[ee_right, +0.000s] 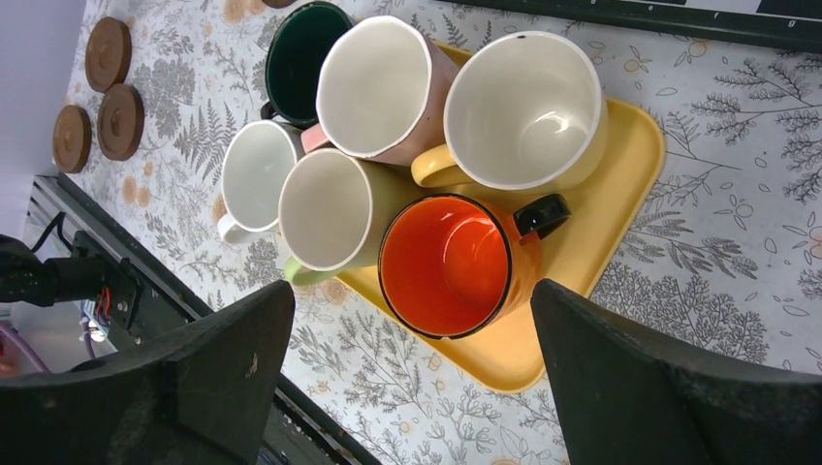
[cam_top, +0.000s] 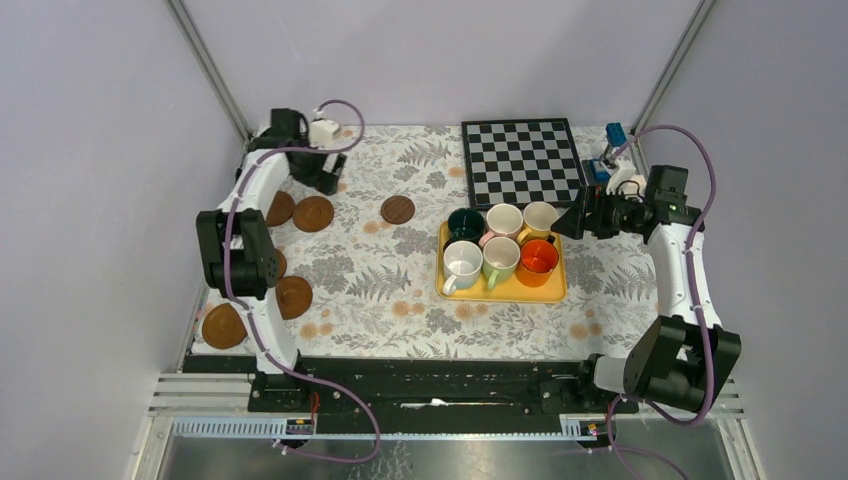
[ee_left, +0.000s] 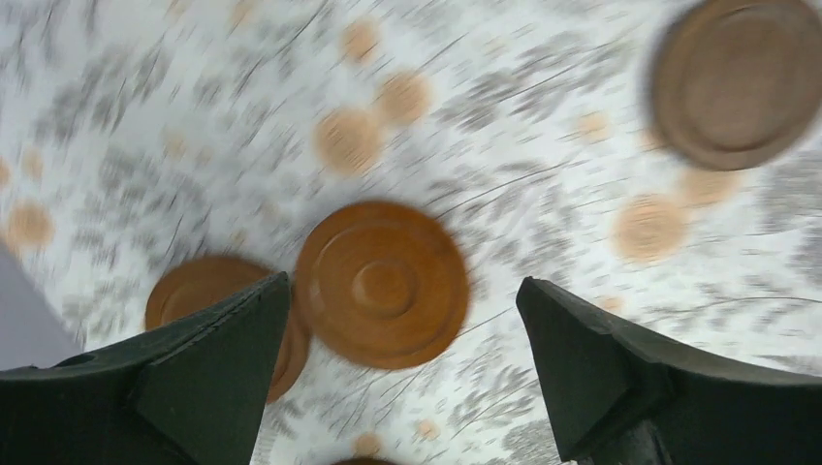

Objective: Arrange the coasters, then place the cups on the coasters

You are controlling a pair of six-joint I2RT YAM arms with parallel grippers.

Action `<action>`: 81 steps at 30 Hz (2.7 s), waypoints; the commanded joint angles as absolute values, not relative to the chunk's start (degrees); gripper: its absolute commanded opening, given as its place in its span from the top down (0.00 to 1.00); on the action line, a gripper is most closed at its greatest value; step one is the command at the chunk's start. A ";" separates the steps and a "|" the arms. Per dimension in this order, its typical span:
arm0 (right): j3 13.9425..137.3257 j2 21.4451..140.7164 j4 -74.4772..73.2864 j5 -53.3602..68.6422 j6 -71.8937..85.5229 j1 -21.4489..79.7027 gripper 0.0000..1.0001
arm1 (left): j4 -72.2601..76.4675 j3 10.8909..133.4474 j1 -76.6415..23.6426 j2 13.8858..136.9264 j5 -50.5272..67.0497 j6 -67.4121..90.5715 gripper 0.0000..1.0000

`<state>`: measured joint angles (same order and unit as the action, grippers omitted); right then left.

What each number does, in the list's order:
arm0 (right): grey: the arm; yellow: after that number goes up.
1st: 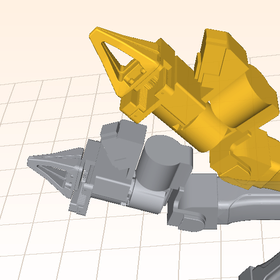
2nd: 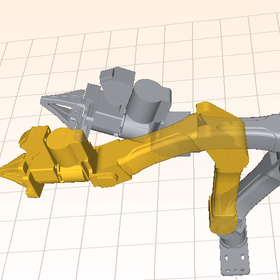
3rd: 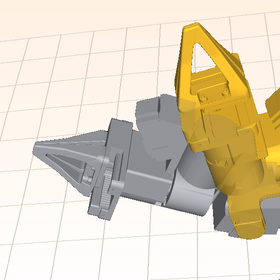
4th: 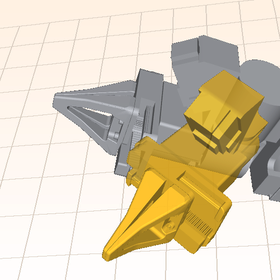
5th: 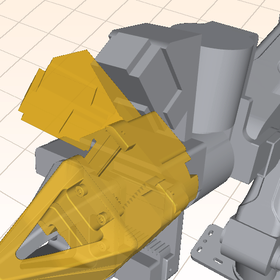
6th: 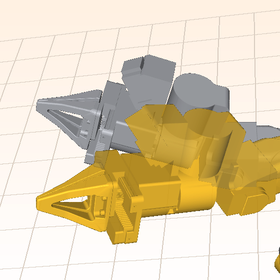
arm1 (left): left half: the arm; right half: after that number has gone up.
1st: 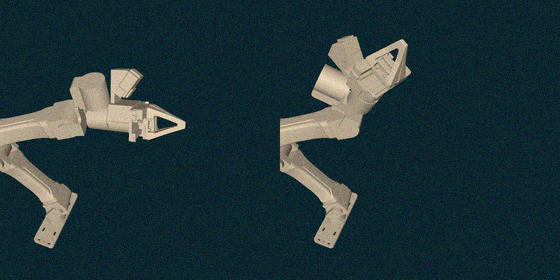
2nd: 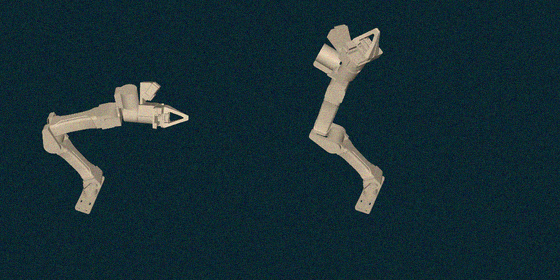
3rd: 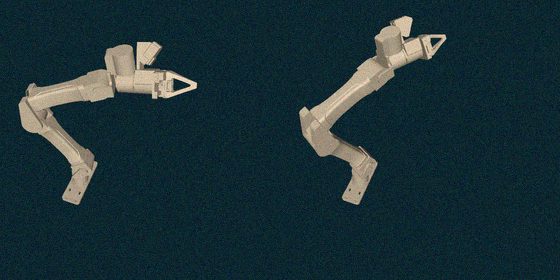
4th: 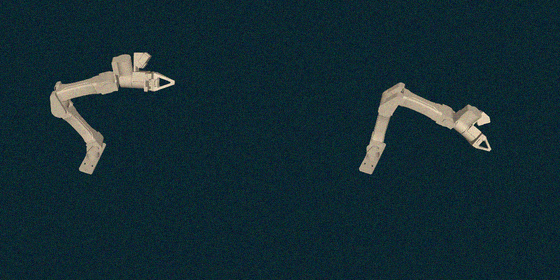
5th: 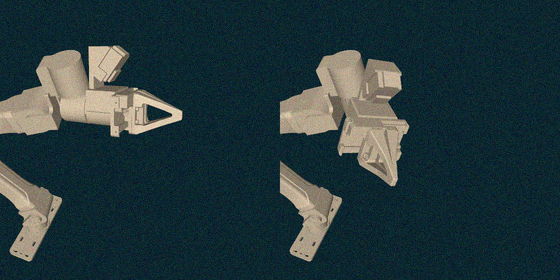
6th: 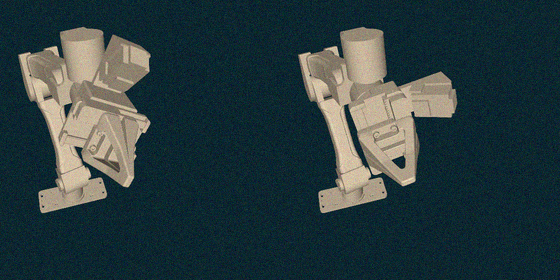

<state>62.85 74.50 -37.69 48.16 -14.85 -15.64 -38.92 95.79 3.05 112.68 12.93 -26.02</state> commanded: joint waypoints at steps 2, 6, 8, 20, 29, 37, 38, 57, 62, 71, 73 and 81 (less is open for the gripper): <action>61.93 71.54 -34.60 51.06 -13.18 -15.46 0.00 | -39.47 98.50 -7.85 112.51 19.62 -27.45 0.08; 60.83 70.86 -34.01 51.32 -13.45 -15.42 0.01 | -35.84 98.99 -13.21 115.03 19.40 -23.87 0.06; 60.31 70.72 -33.60 51.29 -13.52 -15.43 0.00 | -34.84 99.90 -15.71 117.22 18.06 -23.13 0.06; 58.76 70.28 -33.11 51.14 -14.15 -15.46 0.00 | -31.84 103.73 -20.48 126.65 9.69 -20.26 0.02; 58.45 70.27 -32.88 50.99 -14.41 -15.40 0.00 | -31.53 101.95 -20.32 128.36 7.37 -20.49 0.01; 58.40 70.20 -32.81 50.71 -14.55 -15.47 0.00 | -33.31 97.20 -18.56 125.50 10.51 -21.18 0.05; 58.36 70.23 -32.73 50.71 -14.51 -15.47 0.00 | -33.62 96.56 -18.14 125.10 10.90 -21.23 0.06; 58.29 70.30 -32.62 50.89 -14.43 -15.47 0.00 | -33.08 83.69 -11.51 116.32 12.57 -23.80 0.11; 58.36 70.20 -32.55 50.82 -14.28 -15.46 0.00 | -31.94 87.04 -11.43 118.87 11.74 -21.13 0.12; 58.27 70.07 -32.55 50.63 -14.37 -15.44 0.00 | -31.20 93.53 -11.77 124.13 12.03 -16.60 0.12; 58.37 70.05 -32.68 50.62 -14.41 -15.45 0.00 | -31.45 94.34 -11.85 124.59 12.38 -16.35 0.12; 58.32 70.33 -32.70 50.85 -14.50 -15.47 0.00 | -33.15 94.73 -11.95 119.48 13.48 -16.41 0.01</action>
